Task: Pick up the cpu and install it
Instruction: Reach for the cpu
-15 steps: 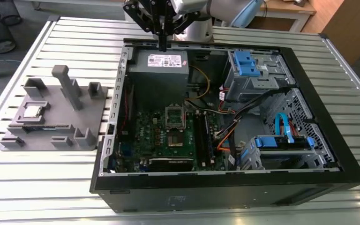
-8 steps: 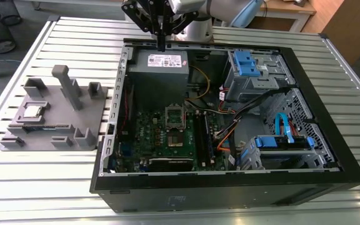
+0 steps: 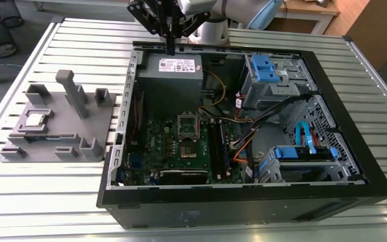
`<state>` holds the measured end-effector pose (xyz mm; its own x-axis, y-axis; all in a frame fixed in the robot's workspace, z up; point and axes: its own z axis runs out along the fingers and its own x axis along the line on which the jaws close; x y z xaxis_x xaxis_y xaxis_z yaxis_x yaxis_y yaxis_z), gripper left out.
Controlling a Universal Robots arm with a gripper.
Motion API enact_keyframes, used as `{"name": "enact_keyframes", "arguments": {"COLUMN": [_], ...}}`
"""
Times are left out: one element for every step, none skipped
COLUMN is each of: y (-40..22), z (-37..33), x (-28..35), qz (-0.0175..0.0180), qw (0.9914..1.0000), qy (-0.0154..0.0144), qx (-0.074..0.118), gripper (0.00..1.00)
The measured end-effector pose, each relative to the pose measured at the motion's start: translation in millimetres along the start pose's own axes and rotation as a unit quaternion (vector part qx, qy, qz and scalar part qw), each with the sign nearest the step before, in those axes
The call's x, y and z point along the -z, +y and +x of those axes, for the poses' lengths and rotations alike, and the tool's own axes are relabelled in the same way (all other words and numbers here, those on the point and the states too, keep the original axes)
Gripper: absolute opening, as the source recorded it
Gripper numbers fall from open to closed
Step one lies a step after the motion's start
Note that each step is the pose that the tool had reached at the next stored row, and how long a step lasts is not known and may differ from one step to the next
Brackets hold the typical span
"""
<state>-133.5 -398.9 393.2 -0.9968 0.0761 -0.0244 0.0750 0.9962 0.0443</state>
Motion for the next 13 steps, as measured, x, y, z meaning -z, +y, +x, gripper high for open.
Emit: {"name": "enact_keyframes", "arguments": {"y": [0.0, 0.0, -0.1, -0.1, -0.1, -0.1, -0.2, -0.2, -0.2, -0.2, -0.3, -0.3, -0.3], "z": [0.0, 0.3, 0.8, 0.8, 0.9, 1.4, 1.8, 2.1, 2.5, 2.9, 3.2, 3.5, 3.9], "x": [0.0, 0.0, 0.0, 0.0, 0.0, 0.0, 0.0, 0.0, 0.0, 0.0, 0.0, 0.1, 0.1], "qz": [0.0000, 0.0000, 0.0000, 0.0000, -0.0001, -0.0001, 0.0000, 0.0000, 0.0000, 0.0000, -0.0001, 0.0000, 0.0000], "qw": [1.00000, 1.00000, 1.00000, 1.00000, 1.00000, 1.00000, 1.00000, 1.00000, 1.00000, 1.00000, 1.00000, 1.00000, 1.00000], "qy": [0.0000, 0.0000, 0.0000, 0.0000, -0.0001, -0.0001, 0.0000, 0.0000, 0.0000, -0.0001, -0.0001, 0.0000, 0.0000], "qx": [0.000, 0.000, 0.000, 0.000, 0.000, 0.000, 0.000, 0.000, 0.000, 0.000, 0.000, 0.000, 0.000], "gripper": [0.11, 0.11, 0.11, 0.11, 0.11, 0.11, 0.11, 0.11, 0.11, 0.11, 0.11, 0.11, 0.11]}}
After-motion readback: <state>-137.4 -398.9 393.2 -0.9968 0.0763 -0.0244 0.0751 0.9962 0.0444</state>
